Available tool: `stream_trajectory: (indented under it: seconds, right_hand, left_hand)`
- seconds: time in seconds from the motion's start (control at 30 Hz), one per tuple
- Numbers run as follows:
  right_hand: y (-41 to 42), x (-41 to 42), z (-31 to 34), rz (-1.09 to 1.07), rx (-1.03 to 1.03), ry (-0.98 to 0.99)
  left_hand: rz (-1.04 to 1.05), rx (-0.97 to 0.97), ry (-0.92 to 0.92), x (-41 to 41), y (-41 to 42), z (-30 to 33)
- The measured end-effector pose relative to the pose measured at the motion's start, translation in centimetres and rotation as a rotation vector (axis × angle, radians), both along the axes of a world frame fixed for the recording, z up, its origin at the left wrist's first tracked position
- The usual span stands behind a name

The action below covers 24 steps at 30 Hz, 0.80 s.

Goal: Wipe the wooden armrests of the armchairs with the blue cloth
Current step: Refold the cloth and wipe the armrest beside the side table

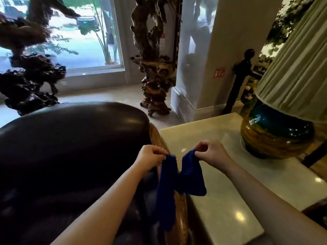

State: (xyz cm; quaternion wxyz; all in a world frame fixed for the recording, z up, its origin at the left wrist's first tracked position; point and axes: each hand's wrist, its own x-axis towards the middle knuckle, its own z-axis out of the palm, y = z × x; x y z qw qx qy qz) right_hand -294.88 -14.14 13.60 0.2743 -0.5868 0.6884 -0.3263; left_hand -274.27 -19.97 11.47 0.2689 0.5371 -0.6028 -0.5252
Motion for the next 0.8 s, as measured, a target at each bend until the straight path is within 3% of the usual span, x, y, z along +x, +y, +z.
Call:
stream_trajectory:
  seconds: [0.3,0.57,0.7,0.8]
  right_hand:
    - [-3.9,-2.5,-12.9,-0.007,0.139,-0.065]
    - [-9.0,-0.7,-26.7,-0.143,0.079,-0.157]
    - [-9.6,1.3,-31.5,0.004,-0.058,-0.054]
    - [-7.5,2.7,-34.9,0.196,0.006,0.009]
  left_hand:
    - [0.185,0.129,-0.038,-3.5,-0.8,-13.2]
    - [0.273,0.048,-0.084,-4.1,-6.2,-24.8]
    - [0.253,-0.076,-0.167,-4.0,-6.7,-28.8]
    - [0.206,-0.134,-0.218,-3.4,-4.9,-31.7]
